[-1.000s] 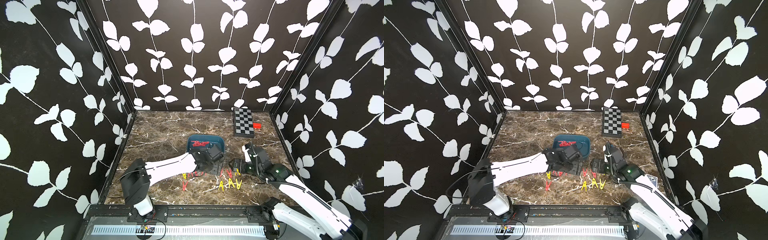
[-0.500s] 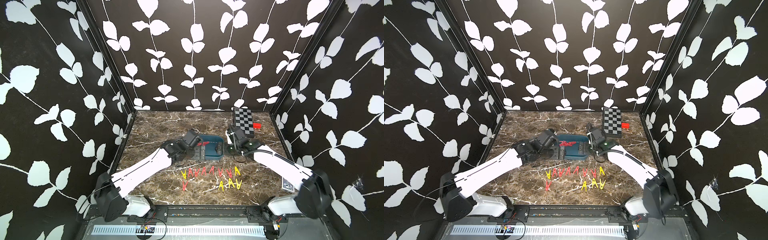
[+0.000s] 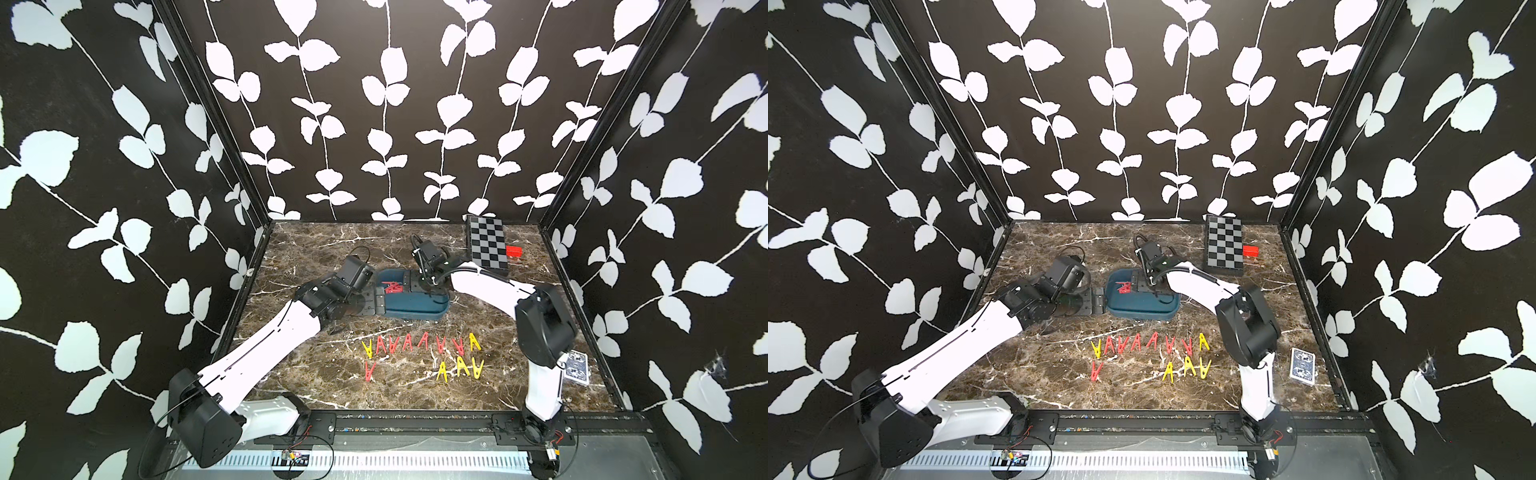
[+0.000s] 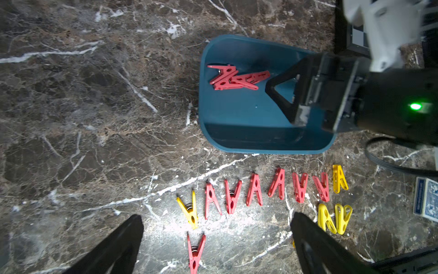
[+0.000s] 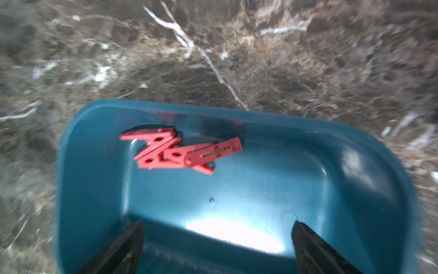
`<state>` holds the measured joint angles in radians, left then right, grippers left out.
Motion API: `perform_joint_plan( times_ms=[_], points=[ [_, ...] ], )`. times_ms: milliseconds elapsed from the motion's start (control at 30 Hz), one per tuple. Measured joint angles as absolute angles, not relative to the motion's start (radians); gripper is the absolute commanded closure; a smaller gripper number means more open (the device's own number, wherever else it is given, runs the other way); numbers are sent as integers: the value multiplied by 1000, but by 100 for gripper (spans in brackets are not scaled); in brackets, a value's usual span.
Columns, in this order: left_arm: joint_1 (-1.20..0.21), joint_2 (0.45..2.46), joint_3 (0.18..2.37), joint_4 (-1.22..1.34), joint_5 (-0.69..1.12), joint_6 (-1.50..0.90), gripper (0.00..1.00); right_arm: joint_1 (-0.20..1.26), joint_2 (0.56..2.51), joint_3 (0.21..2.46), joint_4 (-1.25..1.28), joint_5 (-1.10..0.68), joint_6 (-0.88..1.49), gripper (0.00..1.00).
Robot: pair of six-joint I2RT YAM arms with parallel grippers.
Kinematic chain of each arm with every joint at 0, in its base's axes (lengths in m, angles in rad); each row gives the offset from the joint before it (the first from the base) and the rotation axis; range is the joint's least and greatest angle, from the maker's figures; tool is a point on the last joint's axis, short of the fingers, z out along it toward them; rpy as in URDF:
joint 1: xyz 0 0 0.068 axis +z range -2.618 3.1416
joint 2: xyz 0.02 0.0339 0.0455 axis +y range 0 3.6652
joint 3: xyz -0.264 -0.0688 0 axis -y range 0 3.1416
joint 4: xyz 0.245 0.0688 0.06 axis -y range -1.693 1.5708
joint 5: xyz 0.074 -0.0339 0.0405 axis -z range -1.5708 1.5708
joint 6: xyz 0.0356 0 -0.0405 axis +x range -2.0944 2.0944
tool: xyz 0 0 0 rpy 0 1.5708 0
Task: Take the clothespins out of the storage box
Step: Pick up the clothespin from the storage box.
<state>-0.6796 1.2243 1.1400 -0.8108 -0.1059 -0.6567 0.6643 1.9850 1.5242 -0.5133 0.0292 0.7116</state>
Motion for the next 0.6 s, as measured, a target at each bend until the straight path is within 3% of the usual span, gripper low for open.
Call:
perform_joint_plan(
  times_ms=[333, 600],
  points=[
    [-659, 1162, 1106, -828, -97, -656, 1, 664, 2144, 1666, -517, 56, 805, 14],
    [-654, 1146, 1087, -839, -96, -657, 1, 660, 2157, 1670, -524, 76, 857, 27]
  ],
)
